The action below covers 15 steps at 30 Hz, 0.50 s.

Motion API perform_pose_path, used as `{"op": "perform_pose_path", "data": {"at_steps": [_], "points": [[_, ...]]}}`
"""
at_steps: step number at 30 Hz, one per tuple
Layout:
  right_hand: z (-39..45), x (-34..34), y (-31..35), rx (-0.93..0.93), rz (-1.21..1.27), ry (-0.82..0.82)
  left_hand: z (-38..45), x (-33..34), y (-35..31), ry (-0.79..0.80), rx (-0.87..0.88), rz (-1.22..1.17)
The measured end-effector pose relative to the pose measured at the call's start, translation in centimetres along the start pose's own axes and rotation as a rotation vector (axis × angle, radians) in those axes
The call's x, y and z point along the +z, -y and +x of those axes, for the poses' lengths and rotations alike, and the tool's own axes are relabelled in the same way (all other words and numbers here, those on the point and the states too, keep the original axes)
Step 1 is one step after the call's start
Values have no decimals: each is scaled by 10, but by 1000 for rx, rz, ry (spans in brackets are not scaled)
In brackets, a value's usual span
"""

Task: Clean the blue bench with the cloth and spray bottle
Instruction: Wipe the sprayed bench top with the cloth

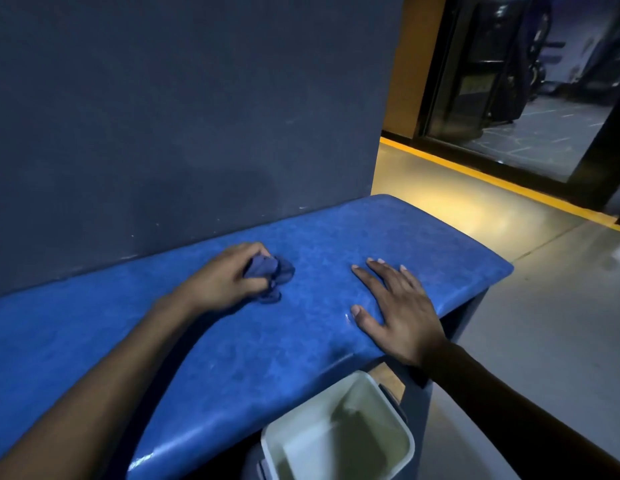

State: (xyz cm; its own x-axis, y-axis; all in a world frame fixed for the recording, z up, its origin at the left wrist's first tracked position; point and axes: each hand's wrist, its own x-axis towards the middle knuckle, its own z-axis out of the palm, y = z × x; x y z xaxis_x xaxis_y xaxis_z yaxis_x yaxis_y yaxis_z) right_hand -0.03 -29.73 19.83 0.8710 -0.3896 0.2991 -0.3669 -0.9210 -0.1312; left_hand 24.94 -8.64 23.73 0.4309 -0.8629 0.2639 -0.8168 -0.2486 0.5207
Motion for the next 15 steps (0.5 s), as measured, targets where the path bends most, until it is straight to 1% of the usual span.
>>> {"op": "perform_pose_path", "data": {"at_steps": [2,5,7,10,12,15], "points": [[0,0,0,4,0,2,35,3,2,-56,-85,35],[0,-1,-1,8,-1,7,72,29,-21,-40,-110,77],[-1,-2,-1,8,2,4,64,44,-38,-10,-17,66],[-1,-3,-1,4,18,-3,16,47,-43,80,126,20],[0,-2,0,5,20,-4,-9,37,-31,94,129,32],[0,-2,0,10,11,2,12,27,-18,-15,38,43]]}}
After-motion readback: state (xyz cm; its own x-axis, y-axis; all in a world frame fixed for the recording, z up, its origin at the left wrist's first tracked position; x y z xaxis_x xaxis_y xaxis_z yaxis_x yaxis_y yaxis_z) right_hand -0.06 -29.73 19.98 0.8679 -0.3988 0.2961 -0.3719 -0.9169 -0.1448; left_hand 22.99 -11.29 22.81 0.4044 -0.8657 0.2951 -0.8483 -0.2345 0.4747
